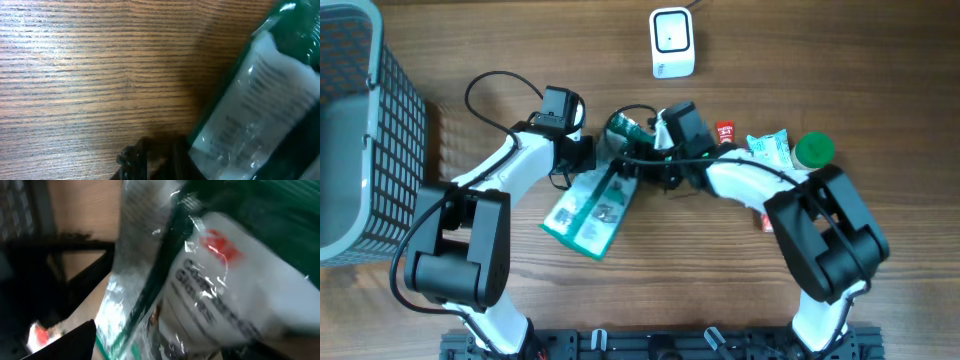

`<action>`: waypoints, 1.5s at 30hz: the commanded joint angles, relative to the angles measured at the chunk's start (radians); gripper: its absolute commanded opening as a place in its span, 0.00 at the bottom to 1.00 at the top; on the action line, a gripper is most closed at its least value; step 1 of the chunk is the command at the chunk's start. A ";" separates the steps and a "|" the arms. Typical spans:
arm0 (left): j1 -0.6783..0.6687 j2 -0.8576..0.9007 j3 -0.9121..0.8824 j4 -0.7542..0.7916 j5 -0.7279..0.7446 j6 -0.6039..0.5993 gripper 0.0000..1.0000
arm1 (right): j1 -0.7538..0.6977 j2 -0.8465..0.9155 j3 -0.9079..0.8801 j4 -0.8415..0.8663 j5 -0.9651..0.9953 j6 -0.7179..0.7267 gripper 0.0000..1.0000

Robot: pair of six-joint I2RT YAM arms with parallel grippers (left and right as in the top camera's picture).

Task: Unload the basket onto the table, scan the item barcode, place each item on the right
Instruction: 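Grasp the green 3M gloves pack with both grippers and lift it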

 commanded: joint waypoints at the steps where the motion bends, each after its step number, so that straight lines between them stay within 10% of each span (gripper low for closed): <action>1: -0.015 0.084 -0.050 -0.021 0.023 -0.005 0.11 | 0.057 0.093 -0.062 0.035 -0.011 0.058 0.73; 8: -0.015 0.084 -0.050 -0.021 0.023 -0.005 0.11 | 0.072 0.093 -0.062 0.129 0.038 0.118 0.52; 16: -0.015 0.084 -0.050 -0.022 0.024 -0.006 0.10 | 0.072 0.093 -0.062 0.218 0.123 0.162 0.51; 20: -0.015 0.084 -0.050 -0.022 0.024 -0.006 0.10 | 0.072 0.093 -0.062 0.241 0.121 0.121 0.04; 33: 0.193 -0.092 0.045 0.005 0.019 -0.104 0.20 | -0.058 0.088 -0.062 0.290 -0.301 -0.136 0.04; 38: 0.328 -0.087 0.045 0.006 0.020 -0.073 0.40 | -0.083 0.008 -0.062 0.217 -0.359 -0.422 0.04; 40: 0.351 -0.087 0.045 0.010 0.020 -0.069 0.59 | -0.083 -0.051 -0.062 0.143 -0.291 -0.489 0.04; 42: 0.357 -0.087 0.045 0.009 0.020 -0.070 1.00 | -0.083 -0.135 -0.061 0.032 -0.182 -0.600 0.04; 45: 0.356 -0.087 0.045 0.009 0.020 -0.070 1.00 | -0.083 -0.253 -0.044 -0.101 -0.074 -0.735 0.04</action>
